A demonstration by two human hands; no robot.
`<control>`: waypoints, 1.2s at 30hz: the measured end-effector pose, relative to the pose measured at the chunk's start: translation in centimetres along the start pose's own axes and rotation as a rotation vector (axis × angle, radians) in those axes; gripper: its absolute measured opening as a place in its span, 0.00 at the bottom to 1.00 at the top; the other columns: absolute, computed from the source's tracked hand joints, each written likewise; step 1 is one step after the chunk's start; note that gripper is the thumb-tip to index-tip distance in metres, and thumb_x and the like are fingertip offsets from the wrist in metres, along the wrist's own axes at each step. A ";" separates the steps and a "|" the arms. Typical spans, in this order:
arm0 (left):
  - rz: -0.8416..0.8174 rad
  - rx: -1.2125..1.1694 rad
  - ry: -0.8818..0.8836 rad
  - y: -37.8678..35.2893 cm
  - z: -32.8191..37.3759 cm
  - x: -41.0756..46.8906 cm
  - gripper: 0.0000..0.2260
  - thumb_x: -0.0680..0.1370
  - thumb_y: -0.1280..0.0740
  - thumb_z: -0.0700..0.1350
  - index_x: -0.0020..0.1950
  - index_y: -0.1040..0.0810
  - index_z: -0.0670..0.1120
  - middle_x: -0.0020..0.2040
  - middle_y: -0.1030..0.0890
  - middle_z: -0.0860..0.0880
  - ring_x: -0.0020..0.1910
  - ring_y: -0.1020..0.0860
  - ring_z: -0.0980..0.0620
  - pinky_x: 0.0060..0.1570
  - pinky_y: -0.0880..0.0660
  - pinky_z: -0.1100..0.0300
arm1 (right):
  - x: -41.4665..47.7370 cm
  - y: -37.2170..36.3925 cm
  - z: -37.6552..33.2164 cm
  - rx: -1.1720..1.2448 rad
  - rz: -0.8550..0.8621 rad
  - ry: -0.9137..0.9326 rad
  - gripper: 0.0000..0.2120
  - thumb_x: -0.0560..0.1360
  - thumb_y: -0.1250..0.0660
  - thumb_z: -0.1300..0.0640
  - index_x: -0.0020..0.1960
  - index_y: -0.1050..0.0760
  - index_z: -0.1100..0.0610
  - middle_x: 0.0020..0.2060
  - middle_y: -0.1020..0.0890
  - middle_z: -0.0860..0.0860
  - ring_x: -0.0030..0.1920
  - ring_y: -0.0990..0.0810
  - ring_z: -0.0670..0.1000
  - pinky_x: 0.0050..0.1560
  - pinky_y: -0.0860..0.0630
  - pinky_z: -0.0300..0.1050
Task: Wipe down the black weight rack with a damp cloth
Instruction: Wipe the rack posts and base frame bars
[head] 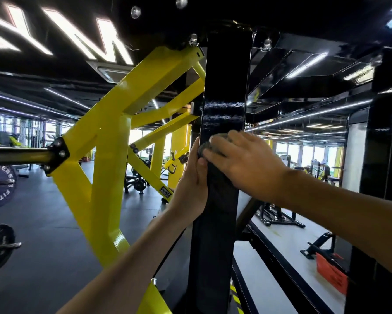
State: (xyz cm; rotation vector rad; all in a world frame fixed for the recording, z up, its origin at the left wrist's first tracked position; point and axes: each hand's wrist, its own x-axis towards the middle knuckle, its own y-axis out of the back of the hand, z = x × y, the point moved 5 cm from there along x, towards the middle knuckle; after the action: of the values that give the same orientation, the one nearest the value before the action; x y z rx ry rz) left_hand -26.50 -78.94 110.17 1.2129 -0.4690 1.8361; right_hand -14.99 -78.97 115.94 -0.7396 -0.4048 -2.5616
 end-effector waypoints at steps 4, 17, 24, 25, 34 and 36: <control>0.008 0.014 0.035 0.0 -0.9 -0.7 0.23 0.86 0.52 0.52 0.81 0.46 0.52 0.75 0.31 0.52 0.73 0.33 0.58 0.69 0.32 0.59 | 1.2 0.3 2.1 0.011 0.098 -0.312 0.18 0.72 0.35 0.65 0.62 0.21 0.60 0.55 0.22 0.58 0.45 0.23 0.60 0.45 0.23 0.54; 0.000 0.001 0.104 -0.2 -1.8 -2.7 0.23 0.85 0.51 0.52 0.81 0.45 0.52 0.74 0.31 0.54 0.71 0.32 0.63 0.68 0.34 0.68 | -2.1 -0.1 -1.2 0.052 -0.019 0.018 0.19 0.77 0.45 0.63 0.62 0.22 0.59 0.55 0.21 0.58 0.45 0.22 0.58 0.47 0.22 0.55; -0.022 -0.011 0.127 -0.4 -2.5 -3.7 0.24 0.85 0.52 0.53 0.81 0.46 0.52 0.74 0.30 0.51 0.71 0.30 0.57 0.68 0.29 0.57 | -4.5 -0.6 -3.3 0.055 -0.046 -0.012 0.18 0.76 0.42 0.66 0.64 0.24 0.61 0.55 0.21 0.59 0.47 0.22 0.59 0.48 0.22 0.54; -0.033 -0.018 0.134 -0.4 -2.5 -4.0 0.23 0.86 0.52 0.51 0.81 0.46 0.51 0.74 0.30 0.52 0.70 0.30 0.60 0.66 0.29 0.61 | -4.7 -0.5 -3.1 0.063 -0.061 0.033 0.19 0.75 0.40 0.67 0.65 0.24 0.60 0.56 0.21 0.59 0.47 0.22 0.59 0.47 0.22 0.54; -0.076 -0.045 0.204 -0.7 -3.9 -6.1 0.23 0.86 0.52 0.48 0.82 0.49 0.50 0.75 0.36 0.57 0.64 0.36 0.80 0.59 0.38 0.81 | -5.7 -0.2 -3.4 0.060 -0.071 0.018 0.21 0.71 0.34 0.69 0.64 0.23 0.60 0.52 0.21 0.59 0.43 0.22 0.58 0.45 0.23 0.53; -0.058 -0.052 0.194 -0.8 -3.8 -6.1 0.23 0.86 0.52 0.46 0.81 0.49 0.48 0.75 0.37 0.59 0.65 0.38 0.80 0.60 0.39 0.81 | -5.0 -0.1 -1.4 0.061 0.007 -0.232 0.22 0.71 0.31 0.70 0.64 0.22 0.60 0.53 0.21 0.59 0.44 0.22 0.59 0.45 0.23 0.53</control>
State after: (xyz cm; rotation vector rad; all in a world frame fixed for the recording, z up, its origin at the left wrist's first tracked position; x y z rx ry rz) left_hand -27.00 -78.61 103.02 0.9911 -0.3670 1.8586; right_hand -11.83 -77.77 112.01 -1.0180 -0.5497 -2.4523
